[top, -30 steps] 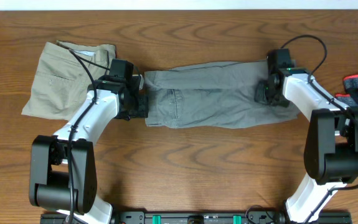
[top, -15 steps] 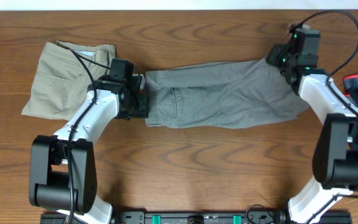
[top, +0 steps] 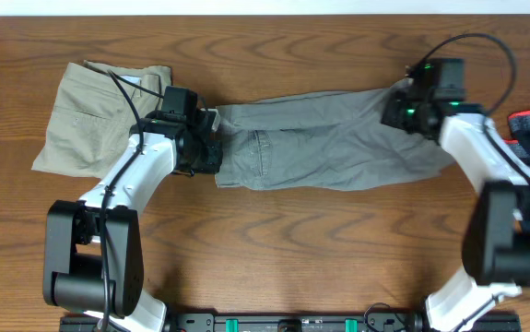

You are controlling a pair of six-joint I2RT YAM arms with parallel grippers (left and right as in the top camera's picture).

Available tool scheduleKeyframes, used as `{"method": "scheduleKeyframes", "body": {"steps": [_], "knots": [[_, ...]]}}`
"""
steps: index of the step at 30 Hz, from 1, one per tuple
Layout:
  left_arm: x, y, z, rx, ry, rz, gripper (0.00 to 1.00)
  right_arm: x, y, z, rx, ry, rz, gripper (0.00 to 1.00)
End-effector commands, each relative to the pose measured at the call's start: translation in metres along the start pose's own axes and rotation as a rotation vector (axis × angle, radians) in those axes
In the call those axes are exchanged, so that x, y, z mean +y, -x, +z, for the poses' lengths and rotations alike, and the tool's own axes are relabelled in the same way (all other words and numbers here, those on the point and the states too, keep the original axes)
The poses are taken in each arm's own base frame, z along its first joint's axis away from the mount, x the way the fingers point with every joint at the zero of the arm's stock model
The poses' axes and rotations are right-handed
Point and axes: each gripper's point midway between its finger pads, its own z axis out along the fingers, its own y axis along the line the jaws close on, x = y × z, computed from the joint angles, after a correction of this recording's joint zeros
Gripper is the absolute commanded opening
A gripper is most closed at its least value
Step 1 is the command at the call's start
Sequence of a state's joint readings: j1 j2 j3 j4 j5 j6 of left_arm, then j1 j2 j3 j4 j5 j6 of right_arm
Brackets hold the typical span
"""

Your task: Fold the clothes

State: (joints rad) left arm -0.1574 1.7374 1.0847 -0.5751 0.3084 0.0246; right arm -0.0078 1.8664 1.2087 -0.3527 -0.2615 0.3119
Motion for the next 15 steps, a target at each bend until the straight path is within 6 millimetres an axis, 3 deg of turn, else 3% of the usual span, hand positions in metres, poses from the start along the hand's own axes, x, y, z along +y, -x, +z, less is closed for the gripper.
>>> {"method": "scheduleKeyframes", "body": {"steps": [1, 4, 6, 9, 12, 15], "knots": [[-0.001, -0.002, 0.001, 0.005, -0.006, 0.007, 0.27, 0.019, -0.016, 0.055, 0.025, 0.103, 0.138, 0.01], [-0.001, -0.002, 0.001, 0.005, -0.006, 0.007, 0.27, 0.06, 0.038, 0.073, -0.218, 0.327, 0.084, 0.01], [0.0, -0.002, 0.001, 0.004, -0.006, 0.007, 0.26, 0.092, 0.082, 0.051, -0.42, 0.532, 0.062, 0.01], [-0.001, -0.002, 0.001, 0.005, -0.006, 0.007, 0.31, 0.118, 0.118, 0.002, -0.609, 0.725, 0.018, 0.01], [0.0, -0.001, 0.001, 0.003, -0.005, 0.007, 0.41, 0.127, 0.121, -0.022, -0.599, 0.807, -0.022, 0.01], [-0.001, 0.002, 0.001, -0.01, -0.007, 0.012, 0.49, 0.118, 0.093, -0.01, -0.397, 0.805, -0.048, 0.01]]}}
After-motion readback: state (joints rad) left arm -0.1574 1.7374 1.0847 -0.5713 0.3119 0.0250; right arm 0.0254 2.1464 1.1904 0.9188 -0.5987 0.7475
